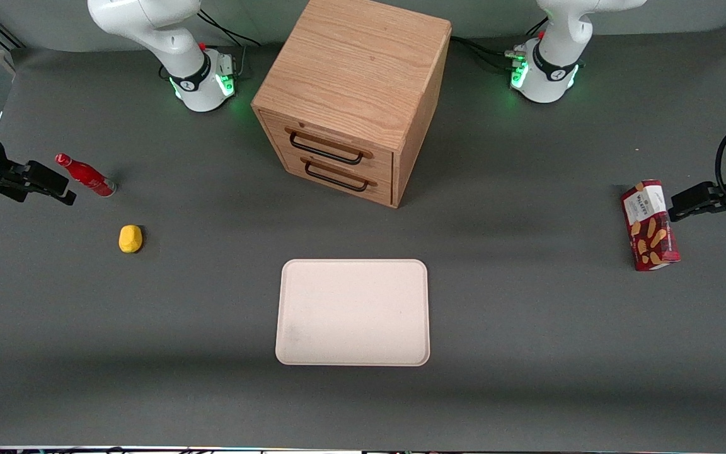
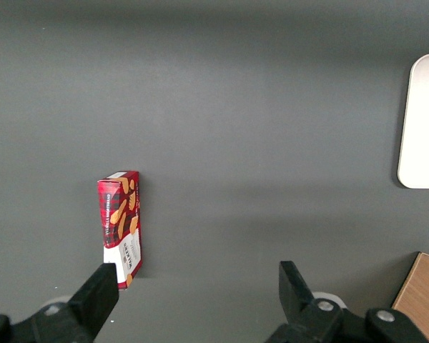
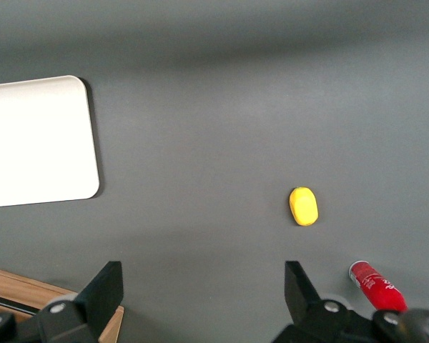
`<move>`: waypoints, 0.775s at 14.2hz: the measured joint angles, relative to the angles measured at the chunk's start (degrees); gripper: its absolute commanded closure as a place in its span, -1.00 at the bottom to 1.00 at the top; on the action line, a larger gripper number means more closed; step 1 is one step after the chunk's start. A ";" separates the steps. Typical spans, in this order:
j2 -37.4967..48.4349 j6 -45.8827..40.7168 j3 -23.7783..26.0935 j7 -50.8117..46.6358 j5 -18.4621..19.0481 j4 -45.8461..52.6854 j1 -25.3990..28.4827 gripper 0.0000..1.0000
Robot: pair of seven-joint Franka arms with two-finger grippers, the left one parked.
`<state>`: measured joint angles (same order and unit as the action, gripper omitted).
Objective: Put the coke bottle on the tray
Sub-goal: 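Move the right gripper down over the red Coca-Cola bottle, fingers open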
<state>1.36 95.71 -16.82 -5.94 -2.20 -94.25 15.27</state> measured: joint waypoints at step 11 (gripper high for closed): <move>0.65 -4.72 -7.94 11.88 2.49 -4.45 -1.64 -1.00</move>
<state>2.01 90.99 -24.76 5.94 0.29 -98.70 13.63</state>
